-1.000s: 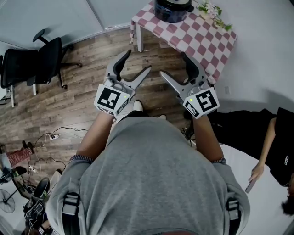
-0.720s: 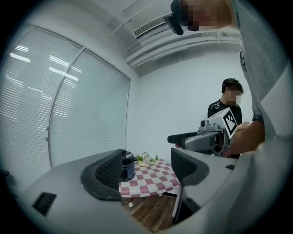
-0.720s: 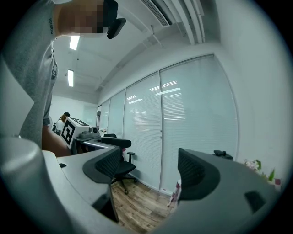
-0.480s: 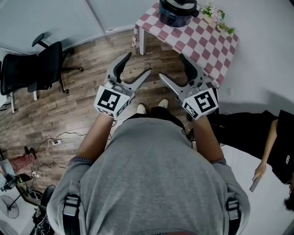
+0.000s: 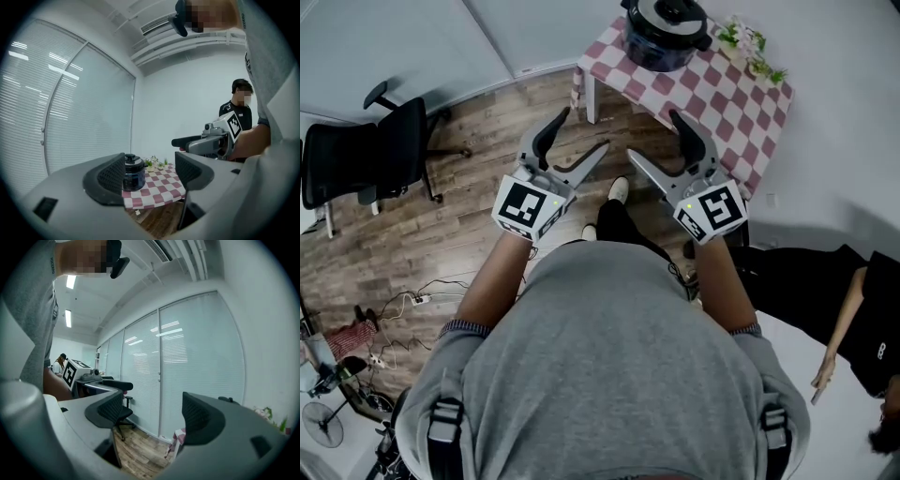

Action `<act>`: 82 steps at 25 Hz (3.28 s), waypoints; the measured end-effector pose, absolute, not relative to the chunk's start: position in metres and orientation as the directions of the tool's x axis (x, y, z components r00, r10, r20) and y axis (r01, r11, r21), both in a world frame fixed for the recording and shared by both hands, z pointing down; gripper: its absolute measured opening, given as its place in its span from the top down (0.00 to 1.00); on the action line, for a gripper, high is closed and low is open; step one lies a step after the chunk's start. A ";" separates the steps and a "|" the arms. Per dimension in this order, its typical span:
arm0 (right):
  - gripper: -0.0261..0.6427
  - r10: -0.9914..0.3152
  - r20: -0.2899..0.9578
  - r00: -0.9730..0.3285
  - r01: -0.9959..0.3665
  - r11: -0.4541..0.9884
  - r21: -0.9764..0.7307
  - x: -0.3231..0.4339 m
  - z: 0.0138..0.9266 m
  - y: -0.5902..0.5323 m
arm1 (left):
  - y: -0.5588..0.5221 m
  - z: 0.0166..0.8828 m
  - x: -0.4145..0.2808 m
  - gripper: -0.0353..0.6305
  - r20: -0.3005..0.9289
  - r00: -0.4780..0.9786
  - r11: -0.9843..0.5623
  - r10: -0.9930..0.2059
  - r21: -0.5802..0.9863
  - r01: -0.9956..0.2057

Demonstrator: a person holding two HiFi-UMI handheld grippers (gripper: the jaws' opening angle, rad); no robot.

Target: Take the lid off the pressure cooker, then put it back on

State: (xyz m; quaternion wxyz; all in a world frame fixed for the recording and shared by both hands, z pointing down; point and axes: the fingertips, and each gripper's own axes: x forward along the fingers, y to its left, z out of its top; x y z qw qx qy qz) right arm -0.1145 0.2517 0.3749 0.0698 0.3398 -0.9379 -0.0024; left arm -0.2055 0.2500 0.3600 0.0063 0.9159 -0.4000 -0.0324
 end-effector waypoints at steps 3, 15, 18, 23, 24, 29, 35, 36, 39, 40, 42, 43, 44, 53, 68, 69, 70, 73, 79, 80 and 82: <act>0.36 -0.639 0.127 -0.758 -0.639 0.768 0.049 -0.109 0.377 0.222 | 0.223 0.359 -0.201 0.44 -0.050 0.682 -0.684 -0.729 0.030 -0.729; 0.37 -0.625 0.136 -0.769 -0.624 0.779 0.057 -0.081 0.366 0.111 | 0.113 0.349 -0.171 0.44 -0.033 0.689 -0.690 -0.724 0.029 -0.723; 0.37 -0.616 0.132 -0.777 -0.614 0.787 0.062 -0.076 0.364 0.088 | 0.089 0.344 -0.163 0.44 -0.039 0.685 -0.686 -0.727 0.024 -0.727; 0.37 -0.603 0.130 -0.787 -0.600 0.798 0.063 -0.067 0.365 0.054 | 0.054 0.341 -0.151 0.44 -0.044 0.677 -0.679 -0.734 0.018 -0.734; 0.37 -0.599 0.129 -0.790 -0.597 0.800 0.064 -0.065 0.366 0.048 | 0.048 0.341 -0.149 0.44 -0.043 0.674 -0.675 -0.737 0.016 -0.737; 0.38 -0.603 0.132 -0.787 -0.601 0.797 0.058 -0.059 0.368 0.020 | 0.020 0.342 -0.146 0.44 -0.036 0.676 -0.676 -0.736 0.009 -0.736; 0.38 -0.627 0.147 -0.765 -0.627 0.777 0.048 -0.061 0.373 -0.019 | -0.027 0.343 -0.151 0.44 -0.029 0.693 -0.694 -0.720 0.019 -0.720; 0.38 -0.635 0.151 -0.757 -0.636 0.770 0.048 -0.062 0.375 -0.028 | -0.036 0.343 -0.152 0.44 -0.029 0.704 -0.704 -0.710 0.015 -0.710; 0.38 -0.684 0.161 -0.712 -0.686 0.726 0.050 -0.065 0.378 -0.050 | -0.064 0.346 -0.152 0.44 -0.027 0.754 -0.754 -0.657 0.008 -0.657; 0.38 -0.700 0.164 -0.694 -0.703 0.709 0.050 -0.066 0.379 -0.056 | -0.072 0.347 -0.153 0.44 -0.028 0.771 -0.771 -0.637 0.012 -0.637; 0.38 -0.730 0.173 -0.661 -0.735 0.677 0.044 -0.070 0.382 -0.072 | -0.090 0.349 -0.155 0.44 -0.031 0.802 -0.803 -0.597 0.018 -0.596; 0.38 -0.744 0.178 -0.644 -0.751 0.660 0.038 -0.073 0.383 -0.080 | -0.100 0.349 -0.156 0.44 -0.032 0.818 -0.819 -0.574 0.017 -0.574; 0.38 -0.758 0.181 -0.626 -0.767 0.641 0.033 -0.075 0.383 -0.088 | -0.110 0.349 -0.156 0.44 -0.032 0.835 -0.836 -0.549 0.015 -0.549; 0.38 -0.884 0.199 -0.423 -0.898 0.438 0.037 -0.086 0.379 -0.134 | -0.172 0.349 -0.157 0.44 -0.029 0.947 -0.947 -0.321 0.029 -0.320; 0.38 -0.960 0.223 -0.168 -0.982 0.182 0.043 -0.057 0.390 -0.138 | -0.202 0.359 -0.120 0.44 -0.014 0.998 -0.997 -0.068 0.035 -0.067; 0.38 -0.962 0.219 -0.164 -0.983 0.178 0.048 -0.051 0.389 -0.140 | -0.204 0.360 -0.115 0.44 -0.008 0.998 -0.998 -0.062 0.030 -0.061; 0.38 -0.963 0.214 -0.161 -0.983 0.176 0.054 -0.045 0.389 -0.142 | -0.206 0.361 -0.109 0.44 -0.002 0.998 -0.998 -0.057 0.025 -0.057; 0.38 -0.965 0.208 -0.159 -0.983 0.175 0.060 -0.026 0.389 -0.147 | -0.209 0.365 -0.091 0.44 0.030 0.998 -0.999 -0.047 0.012 -0.048; 0.38 -0.951 0.226 -0.213 -0.972 0.230 0.052 -0.004 0.396 -0.159 | -0.213 0.371 -0.059 0.44 0.091 0.995 -0.999 -0.032 -0.006 -0.032; 0.39 -0.948 0.229 -0.221 -0.970 0.238 0.050 0.000 0.398 -0.161 | -0.213 0.371 -0.053 0.44 0.093 0.995 -0.999 -0.031 -0.013 -0.030; 0.39 -0.943 0.237 -0.233 -0.967 0.250 0.042 0.008 0.401 -0.164 | -0.214 0.372 -0.042 0.44 0.100 0.995 -0.999 -0.023 -0.026 -0.020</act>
